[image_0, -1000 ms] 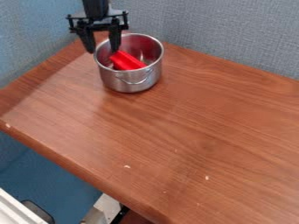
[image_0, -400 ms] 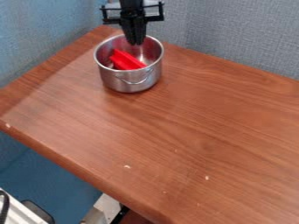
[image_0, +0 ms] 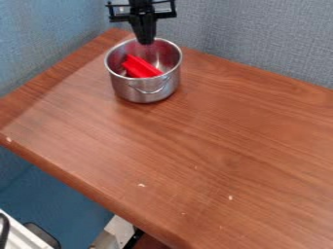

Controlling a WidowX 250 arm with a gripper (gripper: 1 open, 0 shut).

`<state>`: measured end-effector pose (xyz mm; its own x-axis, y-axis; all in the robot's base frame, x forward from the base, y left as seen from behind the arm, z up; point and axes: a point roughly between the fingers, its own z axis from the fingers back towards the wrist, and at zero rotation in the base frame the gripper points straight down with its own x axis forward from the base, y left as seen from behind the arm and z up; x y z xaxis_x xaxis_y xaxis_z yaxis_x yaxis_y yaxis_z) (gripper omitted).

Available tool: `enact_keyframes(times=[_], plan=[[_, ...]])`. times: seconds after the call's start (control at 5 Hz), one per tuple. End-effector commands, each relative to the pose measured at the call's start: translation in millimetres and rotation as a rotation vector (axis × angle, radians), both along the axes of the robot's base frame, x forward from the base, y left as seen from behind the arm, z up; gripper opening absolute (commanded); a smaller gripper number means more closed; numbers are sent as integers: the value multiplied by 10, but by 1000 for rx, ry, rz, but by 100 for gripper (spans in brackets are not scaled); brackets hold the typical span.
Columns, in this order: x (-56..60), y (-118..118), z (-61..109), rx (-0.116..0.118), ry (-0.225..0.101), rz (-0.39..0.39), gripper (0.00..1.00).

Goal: Move the red object from the metal pot to the table

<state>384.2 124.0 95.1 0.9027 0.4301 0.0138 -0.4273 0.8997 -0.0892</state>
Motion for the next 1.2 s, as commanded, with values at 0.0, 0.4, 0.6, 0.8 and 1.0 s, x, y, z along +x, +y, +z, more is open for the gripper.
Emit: enact_keyframes(times=[0.0,0.4,0.6,0.8,1.0], plan=[[178,-79,182,40,-69,-25,0],[235,-65,-51,53,-75,-71,0],[265,-79,-152,53,-78,-97,0],[328,-95,-103,52,-88,-121,0],[399,-132,-63,47,-101,-155,0]])
